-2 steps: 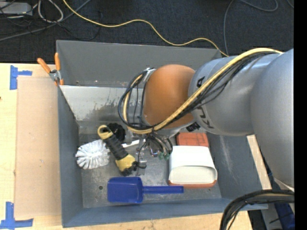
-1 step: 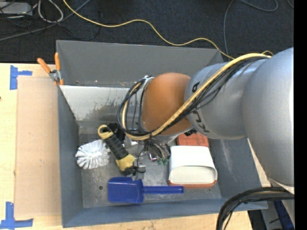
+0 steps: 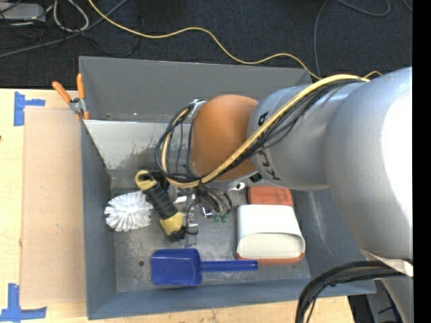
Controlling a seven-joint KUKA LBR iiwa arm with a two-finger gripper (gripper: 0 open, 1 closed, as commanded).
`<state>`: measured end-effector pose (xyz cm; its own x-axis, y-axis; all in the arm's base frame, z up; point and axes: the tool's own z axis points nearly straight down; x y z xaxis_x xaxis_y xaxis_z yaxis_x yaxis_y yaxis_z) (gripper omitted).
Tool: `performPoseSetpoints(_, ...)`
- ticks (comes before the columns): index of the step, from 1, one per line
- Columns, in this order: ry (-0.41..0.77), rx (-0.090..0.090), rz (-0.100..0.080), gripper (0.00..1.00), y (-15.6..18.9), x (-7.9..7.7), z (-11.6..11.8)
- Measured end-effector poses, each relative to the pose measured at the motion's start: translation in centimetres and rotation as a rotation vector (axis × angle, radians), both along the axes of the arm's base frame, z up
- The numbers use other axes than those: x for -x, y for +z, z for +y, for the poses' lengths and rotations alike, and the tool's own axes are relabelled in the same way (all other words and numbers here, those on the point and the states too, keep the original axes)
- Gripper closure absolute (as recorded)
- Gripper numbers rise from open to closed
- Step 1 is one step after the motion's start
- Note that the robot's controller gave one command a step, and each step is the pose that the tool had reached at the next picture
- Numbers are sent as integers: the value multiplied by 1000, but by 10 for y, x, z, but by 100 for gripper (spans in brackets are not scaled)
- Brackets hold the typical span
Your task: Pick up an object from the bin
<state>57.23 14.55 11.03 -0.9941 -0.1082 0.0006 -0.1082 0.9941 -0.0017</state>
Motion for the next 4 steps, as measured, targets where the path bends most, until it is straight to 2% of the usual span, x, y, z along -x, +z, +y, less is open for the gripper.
performPoseSetpoints(1, 18, 1, 9, 0, 35, 3, -24)
performPoseSetpoints(2, -12, -1, 0, 0, -3, -22, -6)
performPoseSetpoints(3, 37, 8, 14, 0, -28, -29, -3)
performPoseSetpoints(4, 200, 2, 13, 0, -32, -26, 9)
